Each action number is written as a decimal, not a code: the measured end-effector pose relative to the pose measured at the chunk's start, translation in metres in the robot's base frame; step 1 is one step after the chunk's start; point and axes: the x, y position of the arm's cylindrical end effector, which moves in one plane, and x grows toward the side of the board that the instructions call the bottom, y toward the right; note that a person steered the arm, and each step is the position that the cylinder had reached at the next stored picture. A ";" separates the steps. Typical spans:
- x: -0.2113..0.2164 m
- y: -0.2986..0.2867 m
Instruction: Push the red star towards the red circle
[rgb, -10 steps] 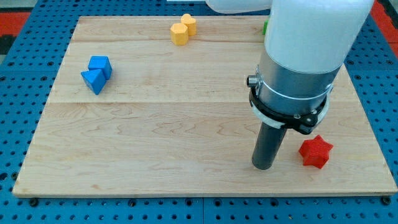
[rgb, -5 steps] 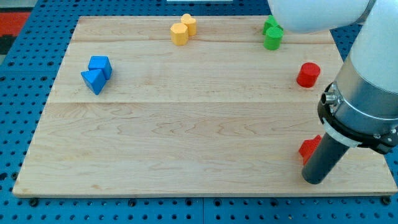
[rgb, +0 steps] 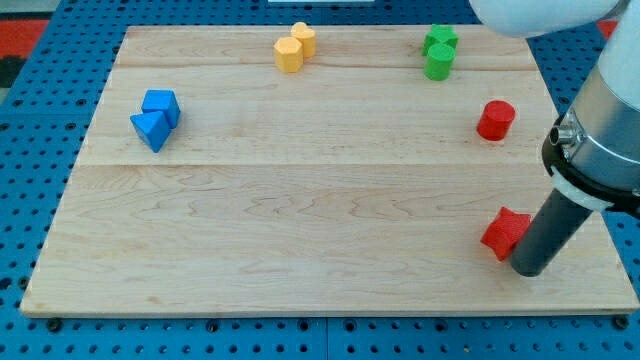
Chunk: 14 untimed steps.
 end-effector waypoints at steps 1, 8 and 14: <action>-0.004 0.000; -0.029 -0.005; -0.090 -0.006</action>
